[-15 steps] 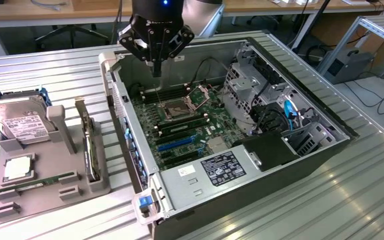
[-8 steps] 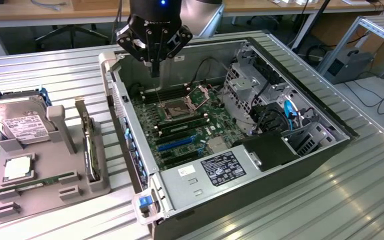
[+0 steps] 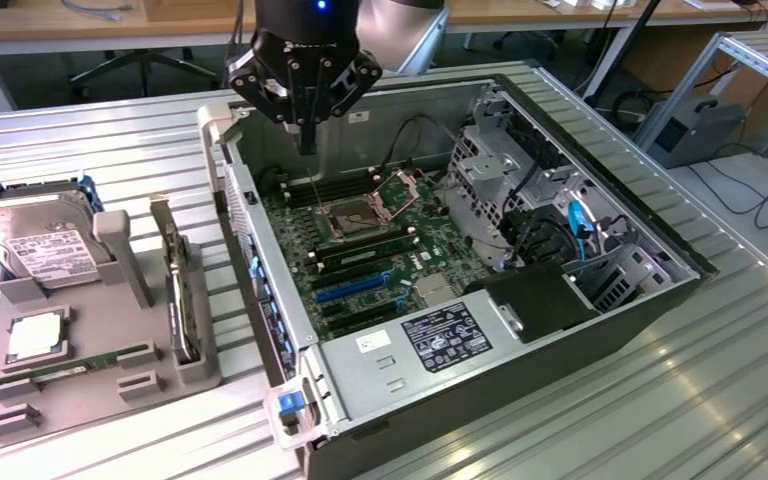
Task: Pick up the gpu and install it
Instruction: 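Reach for the gpu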
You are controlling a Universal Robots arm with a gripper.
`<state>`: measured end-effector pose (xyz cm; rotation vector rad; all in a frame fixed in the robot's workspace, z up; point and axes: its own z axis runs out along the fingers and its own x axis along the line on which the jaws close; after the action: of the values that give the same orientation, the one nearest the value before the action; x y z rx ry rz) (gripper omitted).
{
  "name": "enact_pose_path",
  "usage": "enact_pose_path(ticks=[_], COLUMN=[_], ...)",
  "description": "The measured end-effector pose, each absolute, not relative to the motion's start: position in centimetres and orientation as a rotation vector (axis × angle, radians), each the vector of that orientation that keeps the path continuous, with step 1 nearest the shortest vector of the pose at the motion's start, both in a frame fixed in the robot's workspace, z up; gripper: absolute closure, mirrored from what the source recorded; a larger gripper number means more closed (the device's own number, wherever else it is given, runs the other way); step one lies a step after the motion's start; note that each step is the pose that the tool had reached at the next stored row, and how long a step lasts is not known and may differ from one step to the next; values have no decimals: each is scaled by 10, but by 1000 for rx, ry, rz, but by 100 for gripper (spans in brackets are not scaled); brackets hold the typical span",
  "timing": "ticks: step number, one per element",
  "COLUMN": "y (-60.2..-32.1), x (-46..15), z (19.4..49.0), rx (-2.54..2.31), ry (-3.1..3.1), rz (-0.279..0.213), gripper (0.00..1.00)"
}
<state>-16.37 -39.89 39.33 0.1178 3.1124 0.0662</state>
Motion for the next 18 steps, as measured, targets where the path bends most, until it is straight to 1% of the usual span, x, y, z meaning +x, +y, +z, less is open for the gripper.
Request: enact_pose_path(ticks=[18], y=[-399], x=[-171], z=[393], rx=[118], ry=[3112], rz=[66], gripper=[89])
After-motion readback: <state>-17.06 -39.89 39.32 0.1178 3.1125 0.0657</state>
